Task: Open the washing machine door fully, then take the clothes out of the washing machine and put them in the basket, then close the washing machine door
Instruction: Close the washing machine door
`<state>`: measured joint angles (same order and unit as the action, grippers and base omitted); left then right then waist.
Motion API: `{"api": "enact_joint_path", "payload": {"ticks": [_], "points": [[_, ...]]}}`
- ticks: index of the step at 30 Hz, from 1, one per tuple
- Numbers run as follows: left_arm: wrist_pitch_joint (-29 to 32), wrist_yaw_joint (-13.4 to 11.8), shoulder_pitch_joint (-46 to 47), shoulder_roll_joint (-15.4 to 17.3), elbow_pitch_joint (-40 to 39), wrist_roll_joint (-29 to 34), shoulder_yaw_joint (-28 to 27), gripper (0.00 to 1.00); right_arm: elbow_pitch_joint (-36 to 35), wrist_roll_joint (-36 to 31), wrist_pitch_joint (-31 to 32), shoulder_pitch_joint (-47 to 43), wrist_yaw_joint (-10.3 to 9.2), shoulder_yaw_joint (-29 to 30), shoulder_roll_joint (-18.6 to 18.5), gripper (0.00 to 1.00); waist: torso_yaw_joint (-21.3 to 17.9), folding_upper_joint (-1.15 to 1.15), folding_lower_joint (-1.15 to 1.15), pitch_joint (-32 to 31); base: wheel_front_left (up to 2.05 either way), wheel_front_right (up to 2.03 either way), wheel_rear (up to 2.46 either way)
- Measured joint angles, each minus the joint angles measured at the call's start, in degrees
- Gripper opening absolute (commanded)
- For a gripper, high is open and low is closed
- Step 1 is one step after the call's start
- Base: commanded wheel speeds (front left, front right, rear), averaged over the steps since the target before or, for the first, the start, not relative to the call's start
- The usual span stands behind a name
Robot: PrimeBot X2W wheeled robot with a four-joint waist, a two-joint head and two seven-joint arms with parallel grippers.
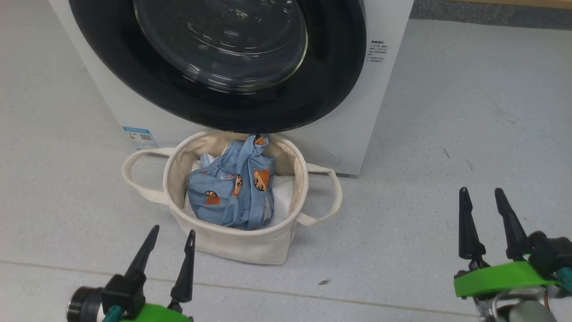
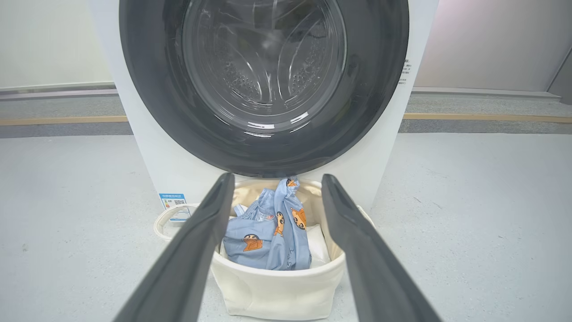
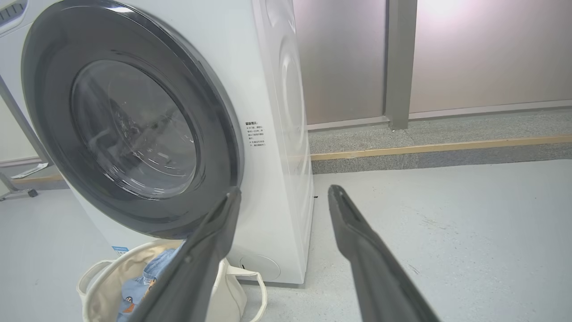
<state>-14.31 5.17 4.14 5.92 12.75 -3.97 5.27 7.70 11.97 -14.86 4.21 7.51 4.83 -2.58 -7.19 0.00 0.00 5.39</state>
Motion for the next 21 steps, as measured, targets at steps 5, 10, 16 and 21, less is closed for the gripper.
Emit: {"api": "enact_joint_path", "payload": {"ticks": [5, 10, 16, 21], "points": [[0.0, -0.2, 0.0, -0.5, 0.4, 0.0, 0.0, 1.00, -0.8, -6.0, 0.0, 0.1, 0.00, 0.2, 0.0, 1.00, 0.3, 0.00, 0.00, 0.0, 0.00, 0.00, 0.00], [0.0, 0.0, 0.1, -0.7, 0.5, -0.2, 0.0, 1.00, -0.9, -5.3, 0.0, 0.1, 0.00, -0.2, 0.0, 1.00, 0.8, 0.00, 0.00, -0.2, 0.00, 0.00, 0.00], [0.0, 0.4, 0.2, -0.9, 0.7, -0.3, 0.0, 1.00, -0.4, -2.7, 0.0, 0.1, 0.00, 0.2, 0.0, 1.00, 1.1, 0.00, 0.00, -0.6, 0.00, 0.00, 0.00], [0.0, 0.4, 0.2, -0.9, 1.3, -0.3, 0.0, 1.00, 0.2, -2.2, 0.0, 0.1, 0.00, 0.2, 0.0, 1.00, 1.1, 0.00, 0.00, -0.7, 0.00, 0.00, 0.00]]}}
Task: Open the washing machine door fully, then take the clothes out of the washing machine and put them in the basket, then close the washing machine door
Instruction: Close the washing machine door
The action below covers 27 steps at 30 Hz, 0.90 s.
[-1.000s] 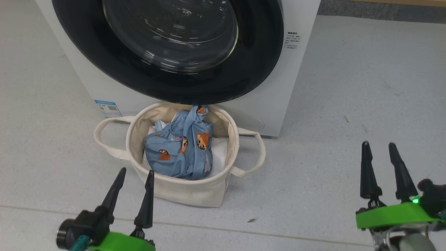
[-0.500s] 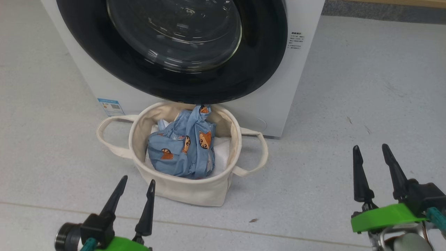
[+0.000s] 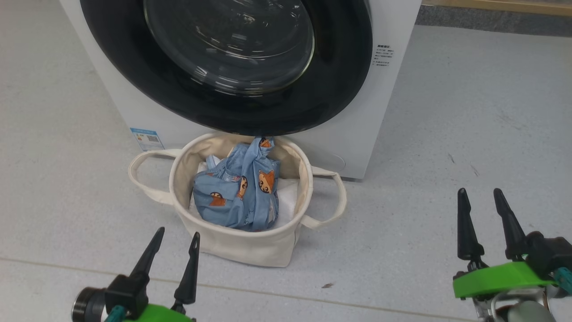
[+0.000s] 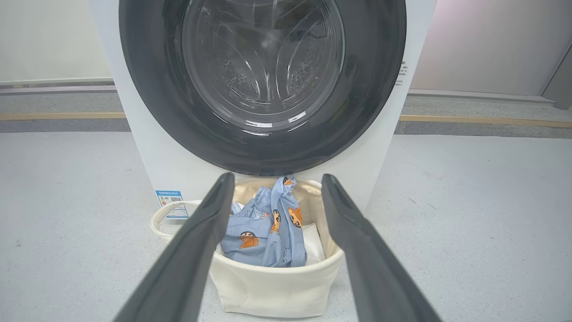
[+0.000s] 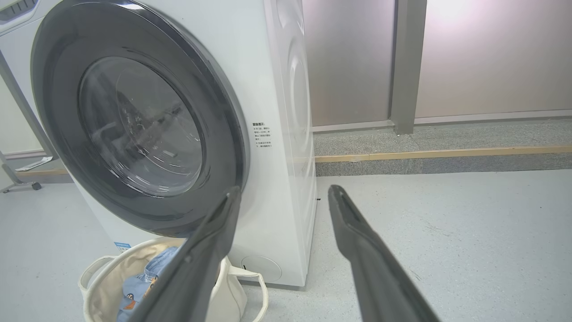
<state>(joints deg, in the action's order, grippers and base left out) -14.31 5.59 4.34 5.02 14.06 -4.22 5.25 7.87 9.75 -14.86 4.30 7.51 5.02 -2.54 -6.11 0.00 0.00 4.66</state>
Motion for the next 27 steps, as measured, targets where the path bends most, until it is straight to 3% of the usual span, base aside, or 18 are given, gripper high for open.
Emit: {"api": "enact_joint_path", "payload": {"ticks": [27], "points": [[0.0, -1.1, 0.0, -0.9, -1.3, 0.0, -2.4, 1.00, -0.1, 0.5, 0.0, 0.0, 0.00, -1.9, 0.0, 1.00, -0.5, 0.00, 0.00, 0.3, 0.00, 0.00, 0.00]]}}
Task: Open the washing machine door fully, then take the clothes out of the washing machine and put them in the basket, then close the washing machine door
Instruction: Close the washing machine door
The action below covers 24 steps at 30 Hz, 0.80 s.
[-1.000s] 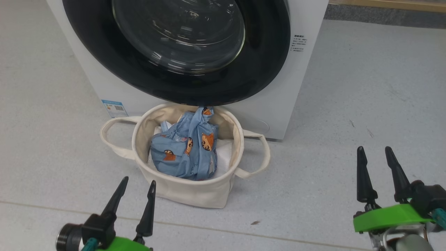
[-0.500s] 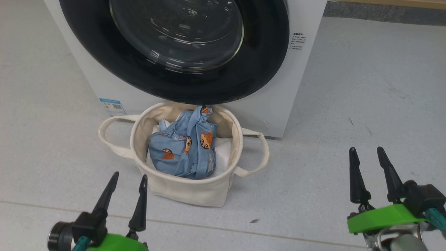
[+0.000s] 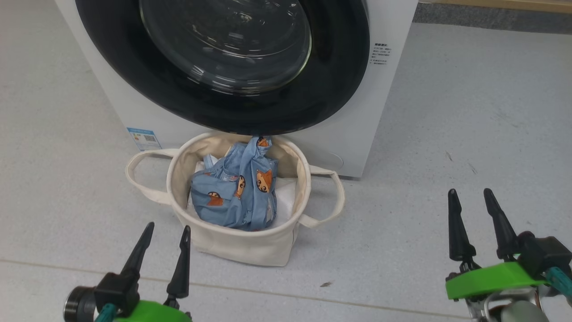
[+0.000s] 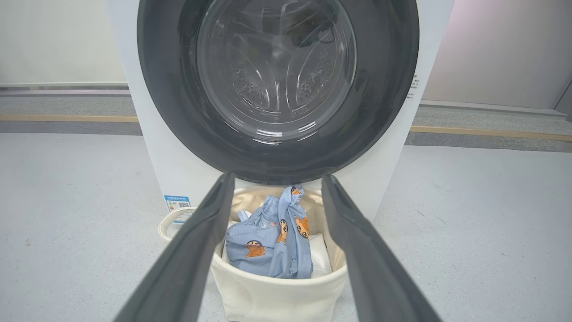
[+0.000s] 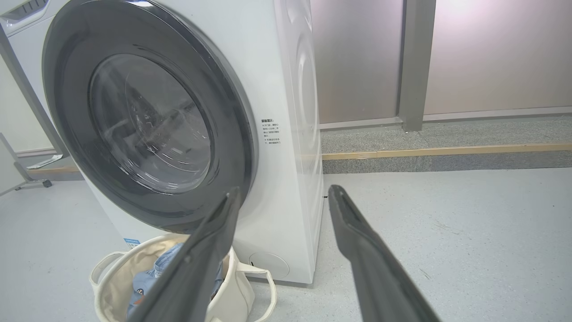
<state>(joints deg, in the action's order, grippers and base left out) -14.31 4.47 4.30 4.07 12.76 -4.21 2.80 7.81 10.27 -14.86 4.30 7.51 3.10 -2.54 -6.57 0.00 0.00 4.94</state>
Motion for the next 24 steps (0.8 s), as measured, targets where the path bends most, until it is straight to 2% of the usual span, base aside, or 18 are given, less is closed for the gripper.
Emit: {"api": "enact_joint_path", "payload": {"ticks": [24], "points": [[0.0, 0.0, -0.4, -0.4, 0.7, 0.0, -0.9, 1.00, 0.0, 0.0, 0.0, 0.0, 0.00, -0.3, 0.0, 1.00, 0.2, 0.00, 0.00, -1.6, 0.00, 0.00, 0.00]]}}
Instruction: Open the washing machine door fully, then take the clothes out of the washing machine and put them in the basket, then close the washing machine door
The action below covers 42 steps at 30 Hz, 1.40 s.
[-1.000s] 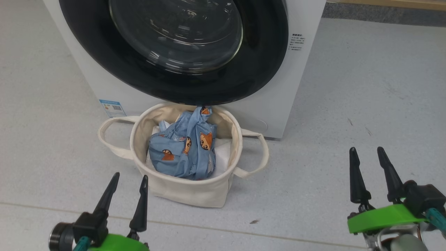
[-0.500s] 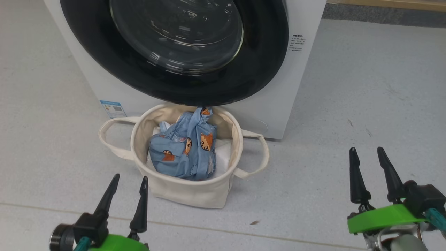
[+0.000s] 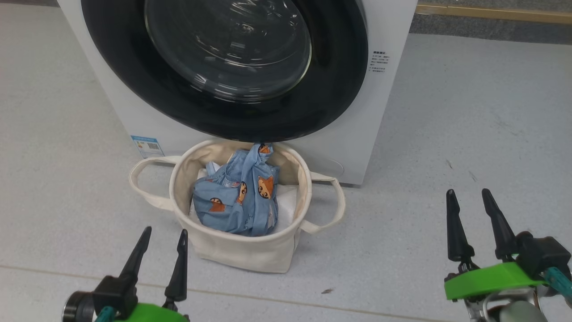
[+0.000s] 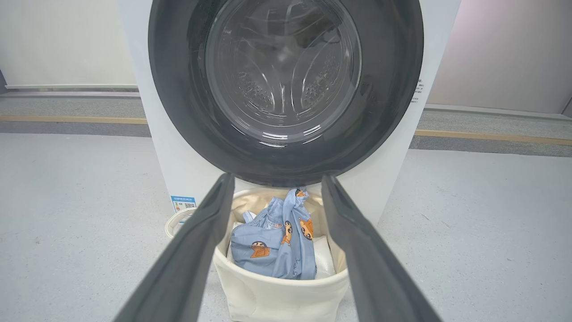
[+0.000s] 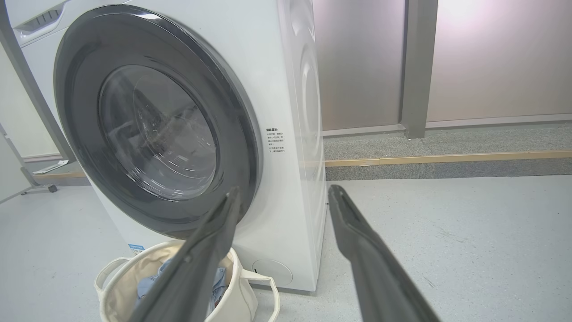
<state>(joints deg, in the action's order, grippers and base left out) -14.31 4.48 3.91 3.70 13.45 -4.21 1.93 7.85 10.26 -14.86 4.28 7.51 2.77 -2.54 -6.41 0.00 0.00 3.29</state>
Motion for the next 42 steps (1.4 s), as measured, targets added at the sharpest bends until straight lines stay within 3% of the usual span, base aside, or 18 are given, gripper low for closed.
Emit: {"api": "enact_joint_path", "payload": {"ticks": [29, 30, 34, 42], "points": [[0.0, 0.3, -0.2, -0.2, 2.4, -1.1, -0.7, 1.00, 0.3, -0.1, 0.0, 0.0, 0.00, 0.2, 0.0, 1.00, 0.3, 0.00, 0.00, -0.7, 0.00, 0.00, 0.00], [0.0, 0.3, -0.2, -0.2, 2.9, -1.1, -0.7, 0.00, 0.5, -0.1, 0.0, 0.0, 0.00, 0.1, 0.0, 0.00, 0.3, 0.00, 0.00, -0.7, 0.00, 0.00, 0.00], [0.4, 0.3, -1.6, -0.3, 6.2, -1.2, -0.6, 0.00, 3.8, 0.2, 0.2, -1.3, 0.00, -0.1, 0.2, 0.00, 0.3, 0.00, 0.00, -0.7, 0.00, 0.00, 0.00], [1.7, 0.3, -2.2, -0.4, 6.6, -6.7, -0.8, 0.00, 4.1, 5.6, 1.1, -2.3, 0.00, -0.1, 0.2, 0.00, 0.8, 0.00, -0.06, -1.0, 0.00, 0.00, 0.00]]}}
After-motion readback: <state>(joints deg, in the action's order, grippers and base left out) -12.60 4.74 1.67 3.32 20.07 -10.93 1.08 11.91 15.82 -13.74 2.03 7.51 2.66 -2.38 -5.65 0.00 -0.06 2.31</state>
